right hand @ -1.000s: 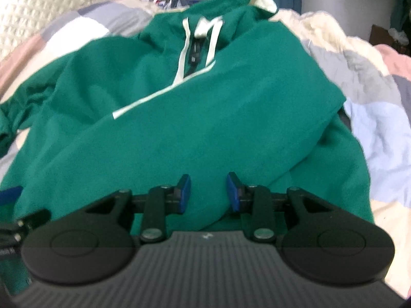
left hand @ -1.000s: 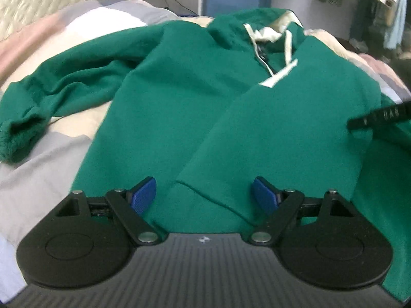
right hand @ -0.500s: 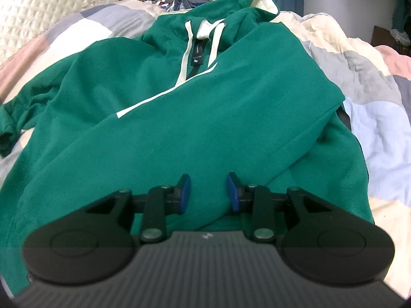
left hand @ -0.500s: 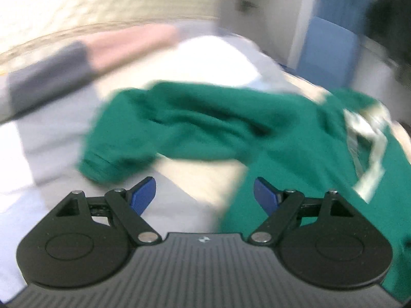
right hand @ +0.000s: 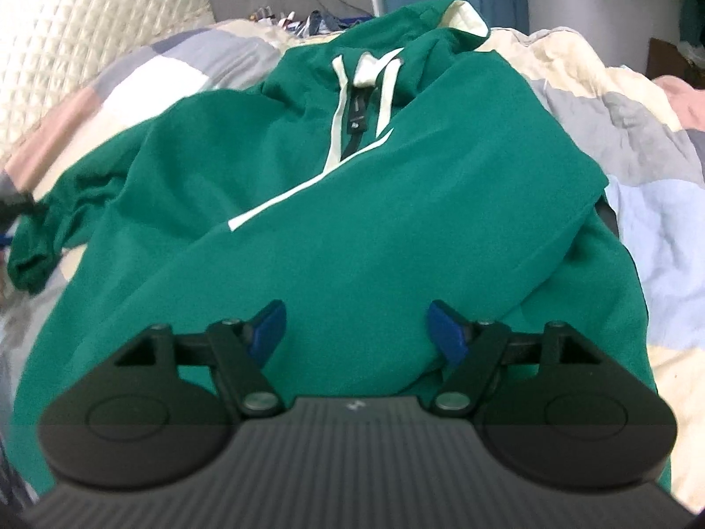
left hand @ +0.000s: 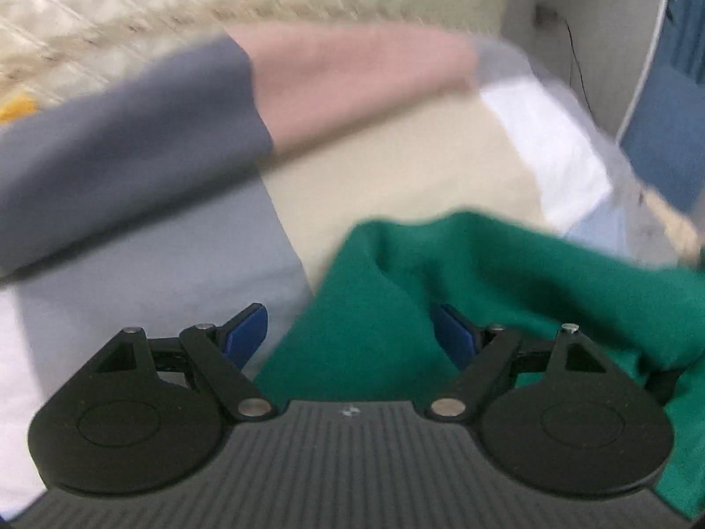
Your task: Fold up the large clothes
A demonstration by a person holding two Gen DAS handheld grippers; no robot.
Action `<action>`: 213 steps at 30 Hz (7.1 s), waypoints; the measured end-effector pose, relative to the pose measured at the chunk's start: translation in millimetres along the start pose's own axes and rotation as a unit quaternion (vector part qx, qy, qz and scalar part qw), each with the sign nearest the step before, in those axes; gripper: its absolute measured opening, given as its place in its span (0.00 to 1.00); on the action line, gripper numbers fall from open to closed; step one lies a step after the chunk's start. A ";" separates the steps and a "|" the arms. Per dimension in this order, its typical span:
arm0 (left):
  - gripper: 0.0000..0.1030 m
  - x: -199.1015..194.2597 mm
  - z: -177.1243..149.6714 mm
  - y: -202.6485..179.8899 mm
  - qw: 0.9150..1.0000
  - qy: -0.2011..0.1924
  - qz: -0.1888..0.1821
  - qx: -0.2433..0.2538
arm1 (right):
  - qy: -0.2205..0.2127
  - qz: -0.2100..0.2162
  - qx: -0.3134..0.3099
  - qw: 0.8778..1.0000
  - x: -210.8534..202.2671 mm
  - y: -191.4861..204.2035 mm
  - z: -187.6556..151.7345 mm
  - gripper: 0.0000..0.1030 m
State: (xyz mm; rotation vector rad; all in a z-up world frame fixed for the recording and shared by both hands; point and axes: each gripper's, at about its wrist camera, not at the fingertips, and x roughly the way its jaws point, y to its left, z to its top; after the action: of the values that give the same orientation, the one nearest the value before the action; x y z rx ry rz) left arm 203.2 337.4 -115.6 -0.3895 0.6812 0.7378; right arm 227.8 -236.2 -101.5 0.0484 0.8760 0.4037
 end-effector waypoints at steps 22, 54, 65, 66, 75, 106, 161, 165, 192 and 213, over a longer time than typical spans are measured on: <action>0.11 -203.0 18.9 -152.0 0.909 -0.250 -0.001 0.335 | -0.031 0.048 0.148 0.987 -28.7 -6.6 -17.6 0.71; 0.66 -234.5 -188.2 -182.6 0.865 -0.010 -0.417 0.280 | -0.049 0.067 0.127 0.988 -44.3 0.0 -37.2 0.72; 0.66 -150.2 -147.4 -147.6 0.910 0.034 -0.392 0.133 | -0.012 0.197 0.096 0.976 -39.6 45.3 -39.7 0.68; 0.66 -141.0 -145.1 -148.7 0.910 0.040 -0.393 0.122 | -0.003 0.195 0.086 0.977 -36.6 50.6 -41.0 0.65; 0.65 -49.0 -118.6 -168.7 0.904 0.112 -0.411 0.026 | 0.079 0.193 0.072 0.975 -26.5 55.7 -69.2 0.62; 0.08 -30.1 -72.9 -138.5 0.915 0.063 -0.395 -0.050 | -0.003 0.114 -0.023 0.993 -38.7 48.7 -21.9 0.18; 0.61 -116.0 -149.4 -202.3 0.914 -0.005 -0.327 0.239 | -0.045 0.072 0.067 0.994 -27.9 41.7 -32.1 0.46; 0.65 -150.5 -125.7 -200.5 0.911 -0.027 -0.347 0.223 | -0.096 0.073 0.075 0.990 -58.7 32.7 -12.9 0.58; 0.66 150.2 76.3 -514.2 0.916 0.045 -0.308 0.253 | -0.108 -0.057 0.047 0.991 225.0 -146.8 293.3 0.63; 0.13 72.3 114.4 -497.5 0.897 0.002 -0.353 0.266 | -0.259 0.002 -0.055 0.964 104.6 -61.6 316.8 0.08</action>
State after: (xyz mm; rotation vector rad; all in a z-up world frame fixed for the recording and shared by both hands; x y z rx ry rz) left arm 651.2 94.3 -37.9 -0.1080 0.6541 -0.1528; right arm 546.6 -216.4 12.9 0.0498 0.3350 0.4177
